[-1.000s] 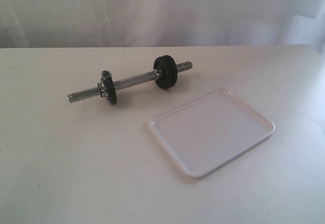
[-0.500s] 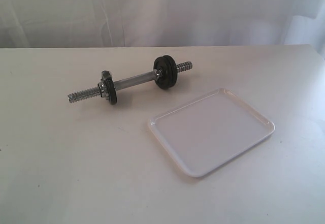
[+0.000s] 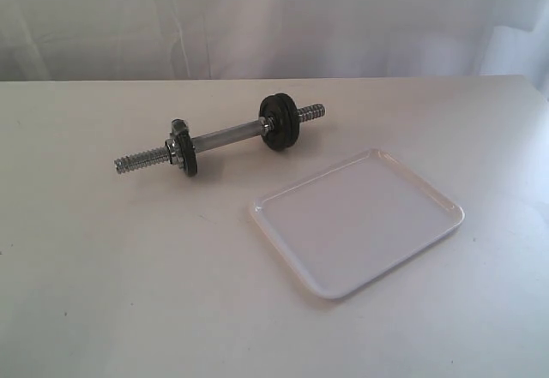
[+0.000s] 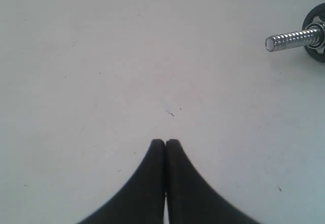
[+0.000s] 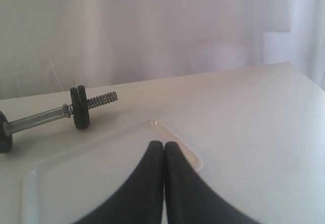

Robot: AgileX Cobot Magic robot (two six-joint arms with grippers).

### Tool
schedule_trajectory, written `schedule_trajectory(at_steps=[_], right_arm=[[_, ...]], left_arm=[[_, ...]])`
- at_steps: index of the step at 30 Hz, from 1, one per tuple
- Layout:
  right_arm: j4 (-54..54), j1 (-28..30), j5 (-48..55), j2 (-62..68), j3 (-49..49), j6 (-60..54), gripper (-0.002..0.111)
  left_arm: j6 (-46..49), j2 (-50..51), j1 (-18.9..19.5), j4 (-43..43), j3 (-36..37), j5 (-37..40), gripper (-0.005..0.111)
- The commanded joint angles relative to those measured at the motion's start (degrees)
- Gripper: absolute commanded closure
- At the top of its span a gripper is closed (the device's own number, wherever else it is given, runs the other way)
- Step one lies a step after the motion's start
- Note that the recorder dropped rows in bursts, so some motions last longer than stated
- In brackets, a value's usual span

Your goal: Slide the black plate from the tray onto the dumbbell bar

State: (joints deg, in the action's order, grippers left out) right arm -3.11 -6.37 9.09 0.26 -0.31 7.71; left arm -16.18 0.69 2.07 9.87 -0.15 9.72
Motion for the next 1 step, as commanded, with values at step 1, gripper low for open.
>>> schedule_trajectory(at_steps=[1], right_arm=[[-0.3, 0.1, -0.1, -0.3, 0.3, 0.1, 0.108]], left_arm=[[0.1, 0.1, -0.1, 0.1, 0.1, 0.2, 0.107]])
